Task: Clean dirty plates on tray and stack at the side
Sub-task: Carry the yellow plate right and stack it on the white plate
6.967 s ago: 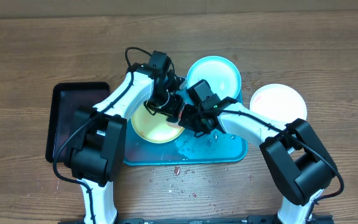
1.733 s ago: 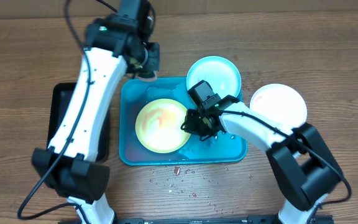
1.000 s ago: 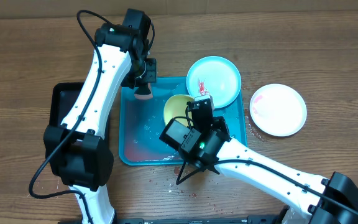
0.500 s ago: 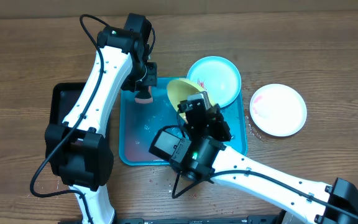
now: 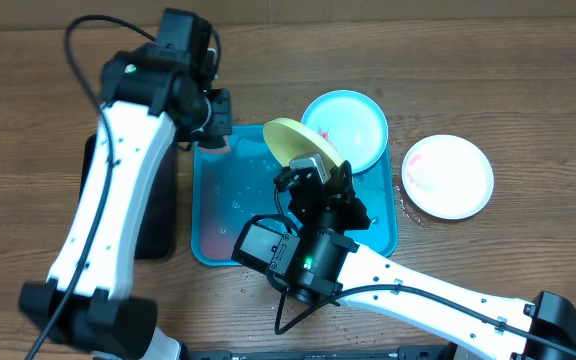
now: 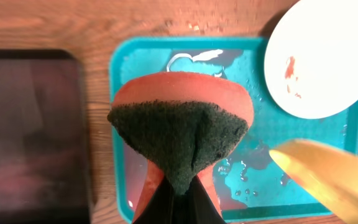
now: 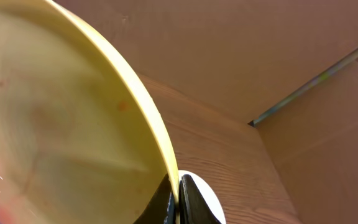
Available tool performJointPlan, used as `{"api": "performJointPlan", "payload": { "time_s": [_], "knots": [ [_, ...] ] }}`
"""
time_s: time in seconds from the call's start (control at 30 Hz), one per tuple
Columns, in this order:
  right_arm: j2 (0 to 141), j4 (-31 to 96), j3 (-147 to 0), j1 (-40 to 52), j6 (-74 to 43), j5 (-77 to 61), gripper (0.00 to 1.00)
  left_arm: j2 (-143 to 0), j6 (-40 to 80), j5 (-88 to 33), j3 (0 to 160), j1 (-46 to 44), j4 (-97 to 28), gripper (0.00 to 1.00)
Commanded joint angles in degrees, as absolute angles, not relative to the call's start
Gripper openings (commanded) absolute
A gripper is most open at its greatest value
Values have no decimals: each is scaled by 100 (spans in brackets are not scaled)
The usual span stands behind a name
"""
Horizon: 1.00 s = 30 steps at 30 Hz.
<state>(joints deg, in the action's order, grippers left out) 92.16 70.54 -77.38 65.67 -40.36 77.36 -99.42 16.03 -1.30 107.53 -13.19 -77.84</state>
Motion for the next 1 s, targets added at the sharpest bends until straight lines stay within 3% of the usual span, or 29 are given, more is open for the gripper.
{"api": "performJointPlan", "payload": {
  "time_s": [0.0, 0.23, 0.43, 0.63, 0.8, 0.97],
  "knots": [
    [9105, 7083, -7900, 6602, -4469, 7618, 4, -9581, 1479, 64, 10803, -1275, -7808, 4],
    [9107, 6965, -7898, 5946, -4720, 4875, 4, -9601, 1479, 62, 10801, -1275, -7822, 4],
    [9107, 6584, -7898, 4696, -3597, 2467, 4, -9727, 1476, 62, 10798, -1278, -7776, 4],
    [9107, 6119, -7898, 2886, -2512, -99, 4, -9933, 1474, 64, 10798, -1278, -7852, 4],
    [9109, 6141, -7898, 1166, -2482, -1111, 4, -10005, 1474, 60, 10798, -1278, -7867, 5],
    [9109, 6250, -7837, -368, -2475, -1168, 4, -10007, 1479, -19, 10798, -1278, -7752, 4]
  ]
}}
